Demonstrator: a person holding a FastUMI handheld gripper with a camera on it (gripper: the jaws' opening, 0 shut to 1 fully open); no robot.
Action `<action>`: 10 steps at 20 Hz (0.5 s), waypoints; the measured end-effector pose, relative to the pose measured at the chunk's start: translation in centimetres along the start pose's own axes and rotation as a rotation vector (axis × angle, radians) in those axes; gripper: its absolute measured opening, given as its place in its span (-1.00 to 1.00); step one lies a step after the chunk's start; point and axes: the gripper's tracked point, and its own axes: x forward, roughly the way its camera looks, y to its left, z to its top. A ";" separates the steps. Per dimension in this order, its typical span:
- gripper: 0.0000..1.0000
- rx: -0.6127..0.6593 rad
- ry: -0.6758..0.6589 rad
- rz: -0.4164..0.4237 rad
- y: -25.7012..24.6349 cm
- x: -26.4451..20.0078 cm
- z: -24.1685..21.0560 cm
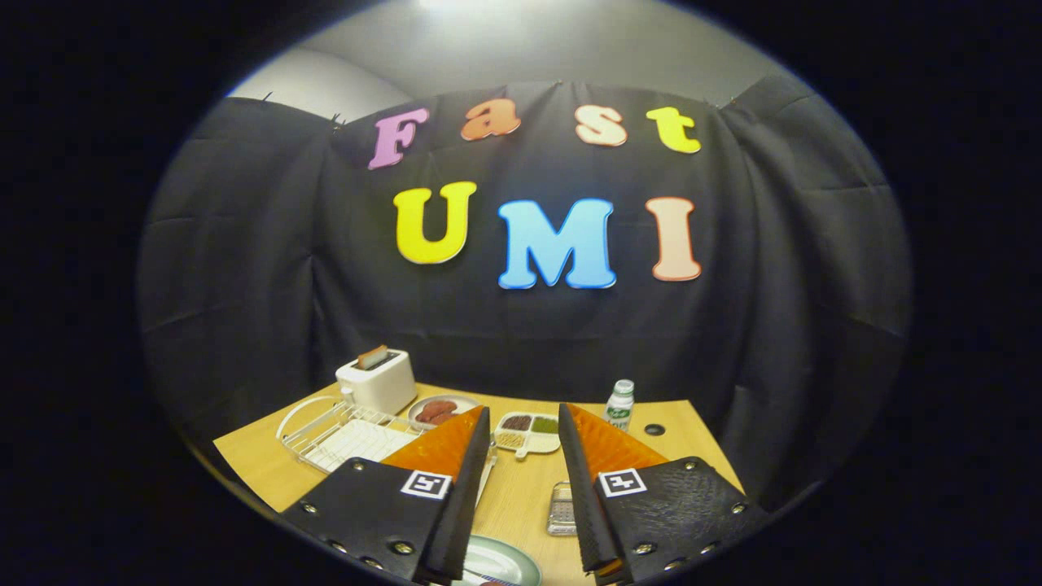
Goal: Take the plate from the dish rack, then take the spoon from the basket and place it into the plate.
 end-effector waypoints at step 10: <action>0.92 0.043 -0.136 -0.088 -3.5 -3.1 4.4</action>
